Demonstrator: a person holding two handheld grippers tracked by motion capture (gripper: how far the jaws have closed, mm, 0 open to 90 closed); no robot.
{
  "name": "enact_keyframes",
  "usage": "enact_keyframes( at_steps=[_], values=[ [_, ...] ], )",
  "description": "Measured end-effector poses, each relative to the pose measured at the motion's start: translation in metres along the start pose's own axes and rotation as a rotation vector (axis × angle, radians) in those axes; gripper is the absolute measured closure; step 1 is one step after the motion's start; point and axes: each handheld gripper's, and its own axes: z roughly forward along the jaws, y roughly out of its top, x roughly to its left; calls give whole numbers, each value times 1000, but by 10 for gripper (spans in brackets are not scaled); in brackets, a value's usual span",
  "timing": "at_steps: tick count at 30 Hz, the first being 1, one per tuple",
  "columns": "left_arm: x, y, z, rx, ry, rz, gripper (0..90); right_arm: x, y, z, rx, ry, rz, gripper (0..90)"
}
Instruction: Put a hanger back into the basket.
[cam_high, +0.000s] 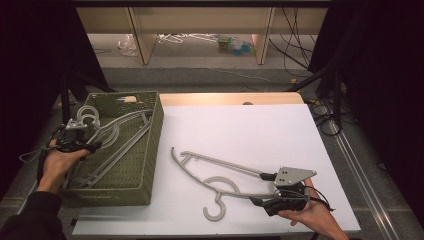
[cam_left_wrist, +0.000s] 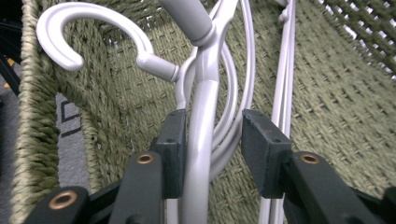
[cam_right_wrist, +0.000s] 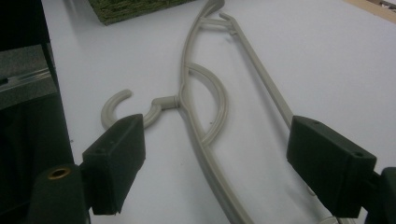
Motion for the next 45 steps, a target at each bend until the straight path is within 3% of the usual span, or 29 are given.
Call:
enact_keyframes(
  at_steps=[4, 11, 12, 18, 22, 27, 35, 40, 41, 43, 45],
  values=[
    [1, 0, -5, 3, 87, -40, 530, -1, -1, 1, 1, 2, -2, 206],
    [-5, 4, -23, -91, 52, -86, 445, -1, -1, 1, 2, -3, 2, 206],
    [-7, 5, -26, -109, 49, -70, 432, -1, -1, 1, 3, -2, 3, 206],
    [-34, 10, -45, -205, -20, -118, 334, -1, -2, 1, 3, -5, 2, 205],
    [-59, 11, -60, -268, -70, -97, 279, -1, -2, 2, 5, -4, 1, 203],
    [-90, 9, -74, -344, -211, -128, 174, 0, -2, 2, 2, -6, -2, 200],
    [-138, 4, -87, -429, -309, -78, 173, 0, -2, 2, -1, -9, -3, 194],
    [-167, 2, -87, -453, -366, 11, 170, 1, -2, 3, 1, -9, 2, 193],
    [-174, 1, -88, -455, -374, 12, 166, 0, -2, 3, 1, -5, -1, 193],
    [-185, -1, -88, -462, -384, 64, 166, 1, -2, 3, 4, -8, -5, 193],
    [-199, -6, -87, -458, -409, 53, 166, 1, -2, 4, 4, -7, -4, 193]
  ],
)
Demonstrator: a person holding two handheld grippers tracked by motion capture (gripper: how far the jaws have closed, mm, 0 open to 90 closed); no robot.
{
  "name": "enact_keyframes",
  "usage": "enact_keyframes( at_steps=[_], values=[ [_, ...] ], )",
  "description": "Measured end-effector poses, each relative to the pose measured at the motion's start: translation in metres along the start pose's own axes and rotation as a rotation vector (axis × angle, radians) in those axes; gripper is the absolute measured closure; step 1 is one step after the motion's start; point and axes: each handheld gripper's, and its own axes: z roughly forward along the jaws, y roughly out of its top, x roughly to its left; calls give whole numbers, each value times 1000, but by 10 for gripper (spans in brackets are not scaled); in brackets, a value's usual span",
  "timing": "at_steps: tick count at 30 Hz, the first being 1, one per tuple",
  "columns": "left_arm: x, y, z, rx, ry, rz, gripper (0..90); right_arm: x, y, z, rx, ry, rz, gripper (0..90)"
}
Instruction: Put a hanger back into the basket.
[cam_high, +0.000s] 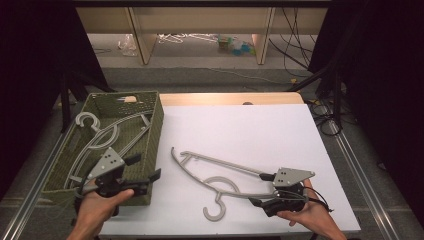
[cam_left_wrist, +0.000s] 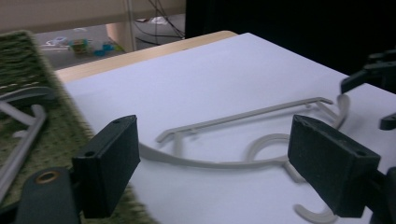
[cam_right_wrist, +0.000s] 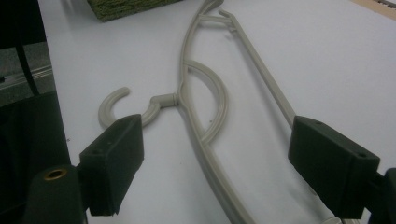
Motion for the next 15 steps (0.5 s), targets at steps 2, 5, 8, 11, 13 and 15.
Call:
enact_keyframes(
  at_steps=[2, 5, 8, 11, 13, 15],
  values=[
    [-11, -5, 5, 11, -39, -11, 165, 0, 0, 0, 0, -1, -1, 193],
    [-23, -12, 11, 18, -75, -10, 164, 1, 0, 0, -1, -1, 2, 193],
    [-32, -19, 17, 28, -97, 21, 164, 1, 0, 0, 0, 1, 5, 193],
    [-38, -26, 21, 37, -115, 27, 164, 1, 0, -1, -1, 1, 5, 193],
    [-40, -30, 23, 36, -103, 20, 165, 1, 0, 0, -2, -1, 5, 193],
    [-41, -33, 23, 27, -87, 24, 167, 1, 0, 0, 1, -2, 2, 193]
  ],
)
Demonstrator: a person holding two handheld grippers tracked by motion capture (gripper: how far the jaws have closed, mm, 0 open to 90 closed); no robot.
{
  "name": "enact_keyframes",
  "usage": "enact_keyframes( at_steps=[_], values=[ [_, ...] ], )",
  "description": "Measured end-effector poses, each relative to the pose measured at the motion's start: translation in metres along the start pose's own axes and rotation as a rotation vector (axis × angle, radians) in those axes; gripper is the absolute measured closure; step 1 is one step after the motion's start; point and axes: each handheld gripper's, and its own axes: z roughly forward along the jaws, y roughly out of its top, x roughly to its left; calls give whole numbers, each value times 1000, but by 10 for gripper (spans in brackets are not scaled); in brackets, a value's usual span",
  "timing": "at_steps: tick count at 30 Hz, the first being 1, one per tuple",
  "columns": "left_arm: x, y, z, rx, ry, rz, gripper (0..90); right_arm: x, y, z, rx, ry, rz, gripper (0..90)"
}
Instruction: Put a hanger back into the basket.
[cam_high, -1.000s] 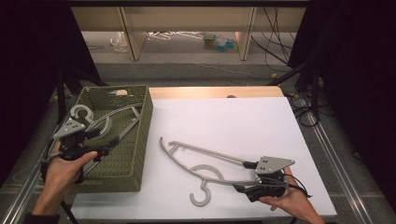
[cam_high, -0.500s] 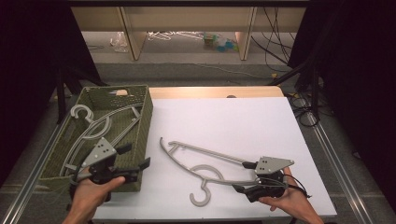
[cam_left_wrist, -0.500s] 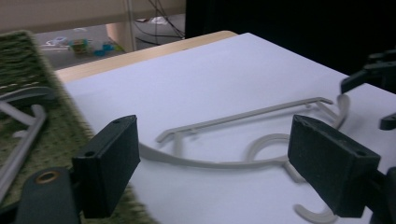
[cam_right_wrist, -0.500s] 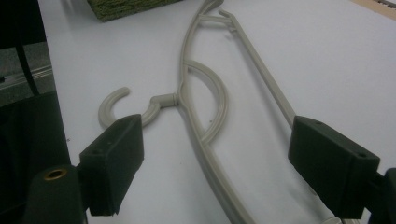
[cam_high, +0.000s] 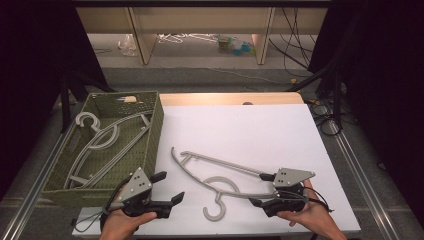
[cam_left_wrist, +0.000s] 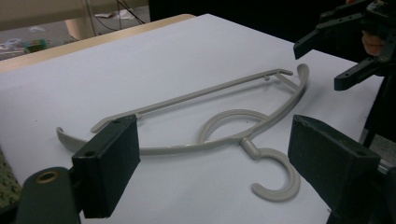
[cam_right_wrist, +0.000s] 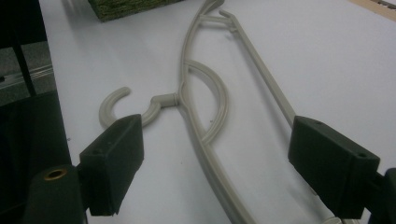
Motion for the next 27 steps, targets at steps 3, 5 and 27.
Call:
enact_keyframes(
  at_steps=[3, 5, 27],
  values=[
    [-1, -5, 0, 2, 9, -5, 167, 0, -1, 0, 2, 2, -4, 194],
    [-3, -8, 1, 4, 6, -7, 167, -1, -1, 0, 3, 5, -6, 194],
    [-6, -16, 5, -43, -19, 46, 166, -7, -3, 33, 157, -7, -70, 222]
  ],
)
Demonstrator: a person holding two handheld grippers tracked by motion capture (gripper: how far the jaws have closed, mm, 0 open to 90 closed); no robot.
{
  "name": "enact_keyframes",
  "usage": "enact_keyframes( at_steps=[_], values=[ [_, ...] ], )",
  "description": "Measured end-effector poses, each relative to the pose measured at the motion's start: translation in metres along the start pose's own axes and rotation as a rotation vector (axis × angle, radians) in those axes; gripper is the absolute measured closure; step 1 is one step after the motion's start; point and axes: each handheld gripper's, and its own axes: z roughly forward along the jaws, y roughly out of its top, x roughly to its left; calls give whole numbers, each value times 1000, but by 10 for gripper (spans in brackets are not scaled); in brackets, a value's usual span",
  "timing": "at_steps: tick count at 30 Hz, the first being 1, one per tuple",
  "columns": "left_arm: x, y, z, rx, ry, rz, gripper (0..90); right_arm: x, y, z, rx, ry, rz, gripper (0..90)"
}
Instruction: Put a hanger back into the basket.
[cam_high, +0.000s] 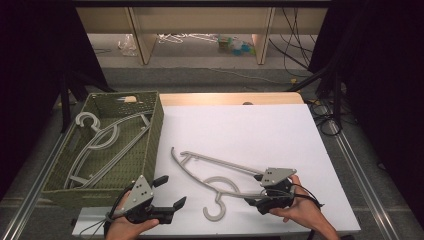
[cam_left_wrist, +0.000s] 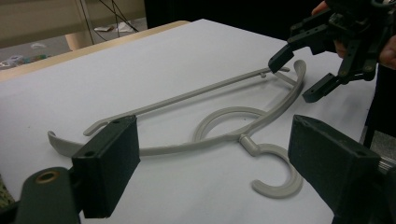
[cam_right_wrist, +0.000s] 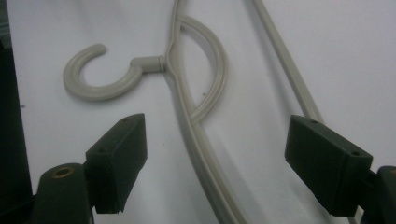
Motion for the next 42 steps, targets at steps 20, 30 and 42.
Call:
enact_keyframes(
  at_steps=[20, 30, 42],
  values=[
    [-3, -2, 5, 40, -20, 7, 166, -7, 14, 39, 244, 99, -28, 515],
    [-3, -3, 6, 62, -17, 13, 168, -5, 29, 44, 355, 89, 4, 579],
    [-3, -3, 7, 46, -23, 7, 170, 0, 35, 47, 397, 110, -17, 722]
  ],
)
